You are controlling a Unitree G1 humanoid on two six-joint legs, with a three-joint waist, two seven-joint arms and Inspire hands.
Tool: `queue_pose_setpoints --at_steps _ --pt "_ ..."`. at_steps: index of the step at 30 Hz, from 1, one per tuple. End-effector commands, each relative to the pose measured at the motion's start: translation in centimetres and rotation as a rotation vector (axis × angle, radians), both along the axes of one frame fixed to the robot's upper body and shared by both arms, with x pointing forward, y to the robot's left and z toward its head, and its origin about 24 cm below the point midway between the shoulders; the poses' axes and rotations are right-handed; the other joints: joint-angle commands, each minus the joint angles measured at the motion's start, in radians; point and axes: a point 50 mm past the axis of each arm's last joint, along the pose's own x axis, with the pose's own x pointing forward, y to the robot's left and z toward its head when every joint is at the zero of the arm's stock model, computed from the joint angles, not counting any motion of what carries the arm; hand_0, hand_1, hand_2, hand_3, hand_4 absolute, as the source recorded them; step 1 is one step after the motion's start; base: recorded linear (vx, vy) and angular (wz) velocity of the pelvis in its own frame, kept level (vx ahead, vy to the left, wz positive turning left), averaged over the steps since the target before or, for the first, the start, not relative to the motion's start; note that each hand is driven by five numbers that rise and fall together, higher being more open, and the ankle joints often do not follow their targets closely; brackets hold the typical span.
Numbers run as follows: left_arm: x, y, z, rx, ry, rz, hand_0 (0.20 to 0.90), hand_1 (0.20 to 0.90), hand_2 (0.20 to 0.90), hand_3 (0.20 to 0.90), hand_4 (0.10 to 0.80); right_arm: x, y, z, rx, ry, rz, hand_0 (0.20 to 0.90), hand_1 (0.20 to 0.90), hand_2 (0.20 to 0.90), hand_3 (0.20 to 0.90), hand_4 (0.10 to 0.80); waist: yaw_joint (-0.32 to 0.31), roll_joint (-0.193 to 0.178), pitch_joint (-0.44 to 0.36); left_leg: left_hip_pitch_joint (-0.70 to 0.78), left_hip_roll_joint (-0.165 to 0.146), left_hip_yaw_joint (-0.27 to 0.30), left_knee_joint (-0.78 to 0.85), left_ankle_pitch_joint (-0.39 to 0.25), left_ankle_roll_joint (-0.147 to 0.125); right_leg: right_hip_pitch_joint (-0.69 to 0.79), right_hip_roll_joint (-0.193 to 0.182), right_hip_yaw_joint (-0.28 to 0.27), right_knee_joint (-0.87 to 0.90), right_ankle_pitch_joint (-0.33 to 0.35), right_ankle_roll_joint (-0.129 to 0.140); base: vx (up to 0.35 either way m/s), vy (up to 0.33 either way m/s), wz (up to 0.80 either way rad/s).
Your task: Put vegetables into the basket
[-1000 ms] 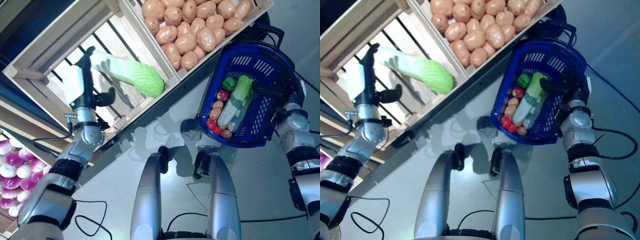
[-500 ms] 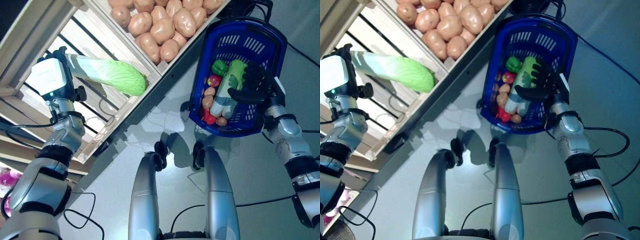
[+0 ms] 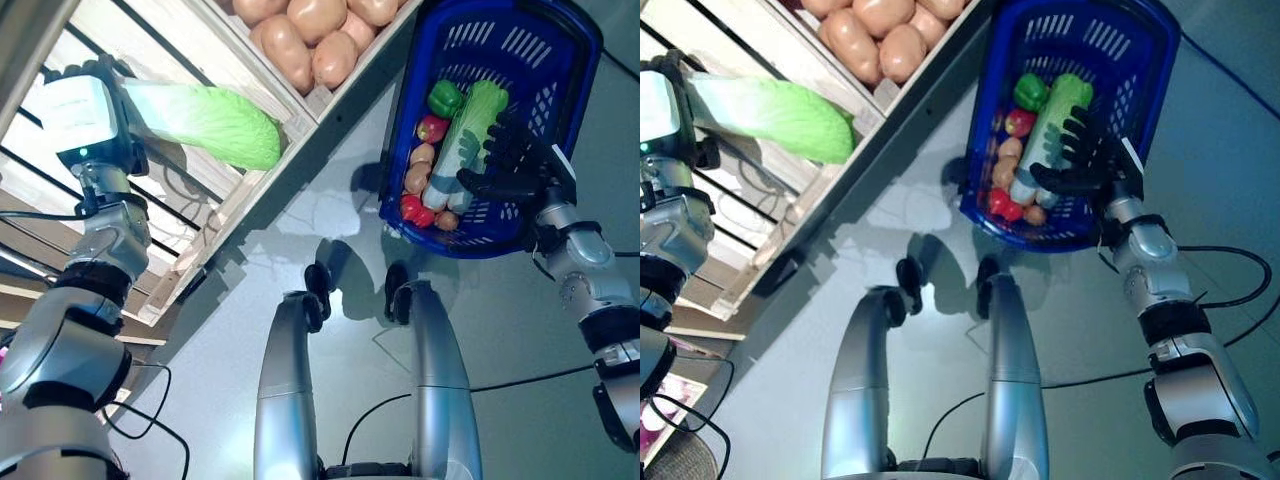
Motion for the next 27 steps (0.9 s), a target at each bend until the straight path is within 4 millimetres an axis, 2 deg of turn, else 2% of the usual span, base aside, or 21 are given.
queue_pose_setpoints --at_steps 1,7,9,16,17,18,19,27 --pt "-2.9 4.3 6.2 0.109 -0.134 0.216 0.9 0.9 0.9 0.9 0.8 -0.4 -0.2 6.6 0.017 -0.277 0.035 0.9 0.9 0.9 0.9 0.8 -0.013 -0.005 -0.005 0.054 -0.052 0.039 -0.092 -0.007 0.044 0.05 0.013 -0.022 -0.132 0.119 -0.029 -0.011 0.081 -0.01" --pt "-3.1 4.4 7.2 0.189 -0.101 0.251 0.9 0.9 0.9 0.9 0.8 -1.0 -0.1 8.0 0.023 -0.343 0.043 0.9 0.9 0.9 0.9 0.8 -0.016 0.004 -0.005 -0.012 -0.061 0.034 -0.076 -0.007 0.043 -0.016 0.017 -0.008 -0.121 0.13 -0.024 -0.012 0.092 0.0" --pt "-3.7 5.1 7.2 0.179 -0.125 0.284 0.9 0.9 0.9 0.9 0.8 -1.5 -0.3 8.6 0.032 -0.381 0.034 0.9 0.9 0.9 0.9 0.8 -0.02 0.008 -0.005 -0.047 -0.064 0.034 -0.063 -0.009 0.046 -0.053 0.021 0.001 -0.114 0.138 -0.019 -0.038 0.108 -0.01" --pt "-4.1 5.0 7.9 0.221 -0.152 0.288 0.9 0.9 0.9 0.9 0.8 -2.0 -0.5 9.2 0.019 -0.401 0.029 0.9 0.9 0.9 0.9 0.8 -0.027 0.019 -0.005 -0.117 -0.061 0.039 -0.024 -0.017 0.047 -0.13 0.025 0.016 -0.077 0.141 -0.014 -0.037 0.094 -0.03" --pt "-4.0 4.9 8.0 0.211 -0.15 0.278 0.829 0.829 0.829 0.829 0.753 -1.9 -0.7 9.3 0.025 -0.399 0.029 0.9 0.9 0.9 0.9 0.8 -0.027 0.022 -0.005 -0.122 -0.061 0.041 -0.022 -0.018 0.047 -0.134 0.024 0.017 -0.074 0.141 -0.014 -0.036 0.07 0.02" --pt "-3.9 4.8 8.2 0.205 -0.152 0.267 0.655 0.655 0.655 0.655 0.637 -1.9 -0.7 9.2 0.03 -0.398 0.03 0.9 0.9 0.9 0.9 0.8 -0.027 0.023 -0.005 -0.123 -0.06 0.041 -0.021 -0.018 0.046 -0.136 0.025 0.018 -0.075 0.142 -0.014 -0.028 0.059 0.0" --pt "-3.8 4.7 8.3 0.2 -0.152 0.259 0.3 0.3 0.3 0.3 0.4 -1.8 -0.8 9.2 0.031 -0.398 0.03 0.9 0.9 0.9 0.9 0.8 -0.027 0.024 -0.005 -0.123 -0.06 0.042 -0.023 -0.017 0.046 -0.135 0.025 0.018 -0.078 0.143 -0.013 -0.028 0.048 0.0" --pt "-3.8 4.5 9.2 0.199 -0.154 0.231 0.3 0.3 0.3 0.3 0.4 -2.4 -1.0 9.8 0.017 -0.451 0.042 0.9 0.9 0.9 0.9 0.8 -0.025 0.022 -0.005 -0.086 -0.058 0.047 -0.059 -0.004 0.038 -0.095 0.03 0.014 -0.125 0.161 -0.006 -0.026 0.004 -0.04"
